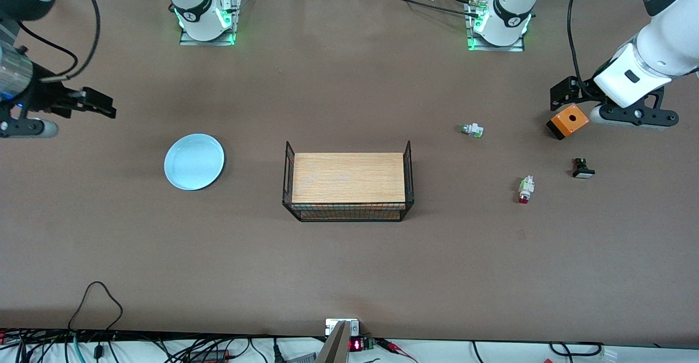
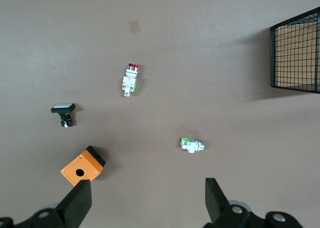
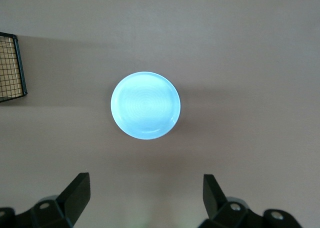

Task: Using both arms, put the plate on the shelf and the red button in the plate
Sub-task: 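Move the right gripper down toward the rim of the blue plate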

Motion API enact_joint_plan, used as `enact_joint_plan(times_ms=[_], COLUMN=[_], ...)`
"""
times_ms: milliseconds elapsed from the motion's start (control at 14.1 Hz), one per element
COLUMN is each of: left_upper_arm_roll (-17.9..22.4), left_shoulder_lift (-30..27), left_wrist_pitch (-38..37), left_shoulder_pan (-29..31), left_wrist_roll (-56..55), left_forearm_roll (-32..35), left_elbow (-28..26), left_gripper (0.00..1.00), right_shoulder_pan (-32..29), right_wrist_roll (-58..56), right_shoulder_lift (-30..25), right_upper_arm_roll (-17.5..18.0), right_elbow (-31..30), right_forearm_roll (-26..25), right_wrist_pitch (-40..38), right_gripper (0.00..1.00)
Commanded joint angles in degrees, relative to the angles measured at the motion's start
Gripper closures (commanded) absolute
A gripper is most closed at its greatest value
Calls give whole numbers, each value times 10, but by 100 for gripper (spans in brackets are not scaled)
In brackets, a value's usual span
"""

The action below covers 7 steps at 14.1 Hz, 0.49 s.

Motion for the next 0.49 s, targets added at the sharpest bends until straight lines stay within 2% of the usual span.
enact_joint_plan(times_ms=[0,212,424], left_upper_arm_roll=[3,3,3], left_shoulder_lift=[1,1,1], left_wrist_pitch=[-12,-13,-13], left_shoulder_pan=[2,2,2], left_wrist_roll=[12,12,12], left_forearm_roll=[-3,-3,-3], left_elbow=[8,8,8], left_gripper=[0,0,0], right_shoulder_pan=[14,22,18], right_wrist_roll=[15,58,58], right_shoulder_lift=[40,84,99], right_upper_arm_roll=[-1,-1,-3], right_elbow=[-2,-18,-67], right_forearm_roll=[-5,-9,-23], right_wrist_pitch=[17,55,111], right_gripper=[0,0,0])
